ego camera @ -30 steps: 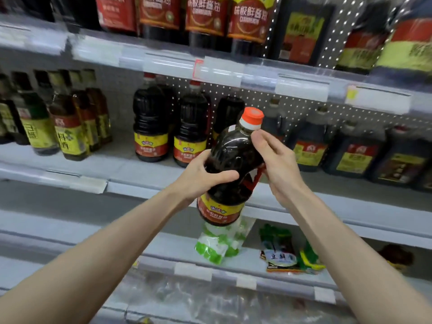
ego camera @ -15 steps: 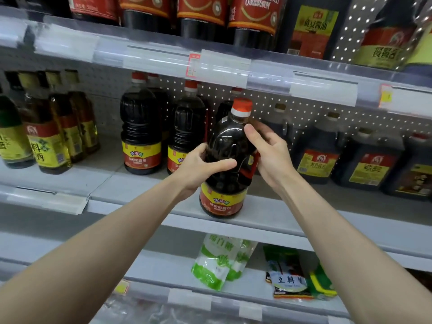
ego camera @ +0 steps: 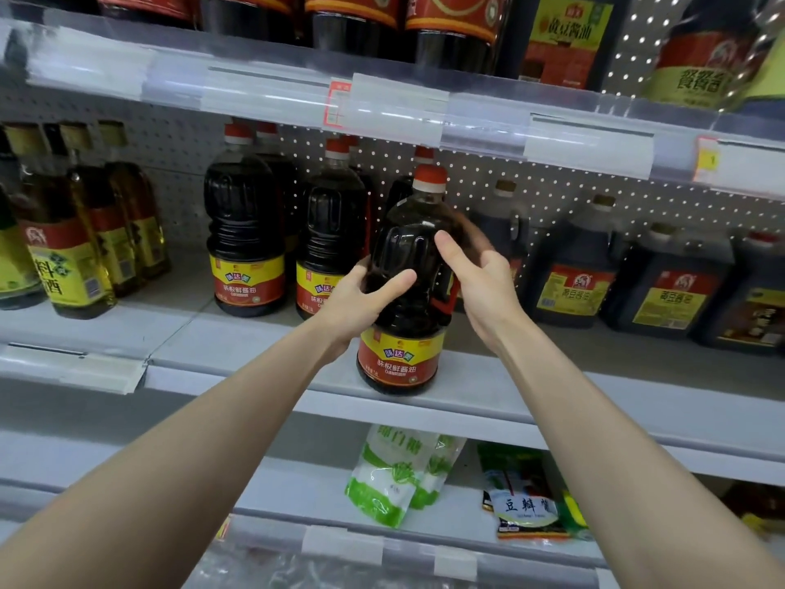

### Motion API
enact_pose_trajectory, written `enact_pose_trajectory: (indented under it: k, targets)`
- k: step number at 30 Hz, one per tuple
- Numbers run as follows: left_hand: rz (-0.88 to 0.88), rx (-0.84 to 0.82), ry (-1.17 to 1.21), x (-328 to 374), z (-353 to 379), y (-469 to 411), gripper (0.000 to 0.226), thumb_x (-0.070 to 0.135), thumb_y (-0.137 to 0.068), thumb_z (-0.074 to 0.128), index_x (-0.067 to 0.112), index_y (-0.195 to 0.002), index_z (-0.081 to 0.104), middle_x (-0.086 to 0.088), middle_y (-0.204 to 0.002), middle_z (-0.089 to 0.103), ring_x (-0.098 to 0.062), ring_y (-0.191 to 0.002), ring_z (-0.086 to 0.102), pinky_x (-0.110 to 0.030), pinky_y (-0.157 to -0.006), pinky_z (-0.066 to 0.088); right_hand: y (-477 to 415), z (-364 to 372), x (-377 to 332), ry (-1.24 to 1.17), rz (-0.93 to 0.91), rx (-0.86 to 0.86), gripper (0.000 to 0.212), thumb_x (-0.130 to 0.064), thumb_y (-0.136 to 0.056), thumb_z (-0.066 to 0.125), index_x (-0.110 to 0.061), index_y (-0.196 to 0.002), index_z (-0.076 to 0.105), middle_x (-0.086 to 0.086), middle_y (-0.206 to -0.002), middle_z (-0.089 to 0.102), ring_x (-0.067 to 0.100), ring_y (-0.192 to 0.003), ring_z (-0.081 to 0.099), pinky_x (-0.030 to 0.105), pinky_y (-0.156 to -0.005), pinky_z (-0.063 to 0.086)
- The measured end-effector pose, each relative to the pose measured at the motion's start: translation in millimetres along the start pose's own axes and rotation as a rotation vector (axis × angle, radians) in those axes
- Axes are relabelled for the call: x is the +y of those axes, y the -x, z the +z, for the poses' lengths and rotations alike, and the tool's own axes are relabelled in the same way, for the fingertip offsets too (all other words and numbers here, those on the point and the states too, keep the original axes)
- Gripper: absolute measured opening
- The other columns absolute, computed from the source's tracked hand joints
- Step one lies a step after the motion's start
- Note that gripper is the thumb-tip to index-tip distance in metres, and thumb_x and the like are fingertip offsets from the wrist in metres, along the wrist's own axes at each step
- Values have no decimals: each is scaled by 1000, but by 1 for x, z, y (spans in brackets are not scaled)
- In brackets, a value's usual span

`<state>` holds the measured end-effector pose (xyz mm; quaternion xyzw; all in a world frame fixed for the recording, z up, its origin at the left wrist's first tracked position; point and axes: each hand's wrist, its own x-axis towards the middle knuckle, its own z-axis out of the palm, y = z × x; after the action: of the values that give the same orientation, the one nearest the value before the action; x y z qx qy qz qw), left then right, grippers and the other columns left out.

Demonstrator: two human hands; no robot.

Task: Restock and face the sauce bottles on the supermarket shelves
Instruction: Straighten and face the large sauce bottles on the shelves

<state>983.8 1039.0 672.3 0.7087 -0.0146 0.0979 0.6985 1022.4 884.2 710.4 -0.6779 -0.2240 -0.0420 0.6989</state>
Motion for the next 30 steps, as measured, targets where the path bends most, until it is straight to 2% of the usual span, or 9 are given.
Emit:
enact_pose_trajectory:
  k: [3, 5, 7, 9, 12, 15, 22, 27, 30]
  targets:
    - [52, -24, -24, -13, 0, 8, 37, 30, -90, 63, 37, -124, 51, 20, -118, 60, 0, -117, 53, -24, -94, 45, 12, -2, 9, 87, -7, 13, 55, -32, -91, 63, -30, -142, 42, -10, -130, 59, 6, -120, 54, 29, -99, 48]
    - [75, -15, -13, -23, -1, 14, 44, 27, -92, 61, 40, -132, 46, 21, -128, 56, 3, -122, 50, -23, -97, 43, 23, -3, 18, 113, 7, 10, 57, -30, -93, 61, -30, -145, 38, -13, -131, 56, 2, -120, 52, 22, -96, 48]
    - [59, -16, 15, -26, -1, 19, 57, 28, -94, 58, 38, -145, 33, 22, -137, 48, 5, -124, 46, -26, -98, 43, 35, -4, 34, 114, 68, 8, 56, -30, -95, 58, -31, -146, 36, -14, -137, 53, 4, -124, 49, 30, -101, 46]
    - [46, -37, 48, -26, -2, 23, 58, 25, -96, 55, 40, -145, 29, 33, -123, 49, 17, -109, 49, -18, -86, 46, 48, -4, 53, 108, 167, 7, 57, -35, -96, 55, -37, -147, 31, -14, -146, 44, 9, -132, 43, 42, -106, 41]
    - [23, -32, 54, -29, -4, 25, 51, 16, -96, 55, 43, -135, 33, 39, -101, 48, 29, -83, 52, -6, -65, 47, 58, 1, 71, 21, 210, 8, 60, -38, -95, 56, -44, -148, 27, -17, -148, 41, 9, -134, 42, 46, -107, 42]
    - [6, -4, 73, -33, -6, 24, 52, 14, -94, 57, 33, -138, 39, 33, -101, 53, 25, -81, 56, -7, -64, 50, 56, 4, 74, 4, 184, 18, 60, -31, -97, 55, -39, -149, 26, -14, -148, 42, 6, -132, 43, 41, -107, 43]
    - [16, 40, 52, -36, -5, 15, 49, 17, -92, 61, 26, -137, 46, 22, -115, 59, 8, -103, 55, -13, -75, 48, 48, 2, 73, -22, 237, 61, 60, -27, -97, 54, -33, -150, 26, -11, -144, 45, 8, -127, 46, 38, -105, 44]
    - [16, 66, 39, -41, -5, 1, 52, 21, -91, 63, 21, -140, 46, 12, -123, 62, -8, -114, 59, -13, -72, 52, 35, 2, 78, -55, 293, 76, 54, -27, -98, 54, -32, -148, 33, -16, -121, 58, 4, -106, 57, 26, -82, 48]
    - [12, 85, 45, -45, -4, -9, 58, 22, -90, 65, 21, -143, 42, 6, -129, 60, -12, -116, 59, -25, -83, 54, 25, 2, 82, -52, 317, 95, 53, -28, -97, 54, -34, -146, 35, -13, -116, 62, 3, -102, 60, 23, -73, 50]
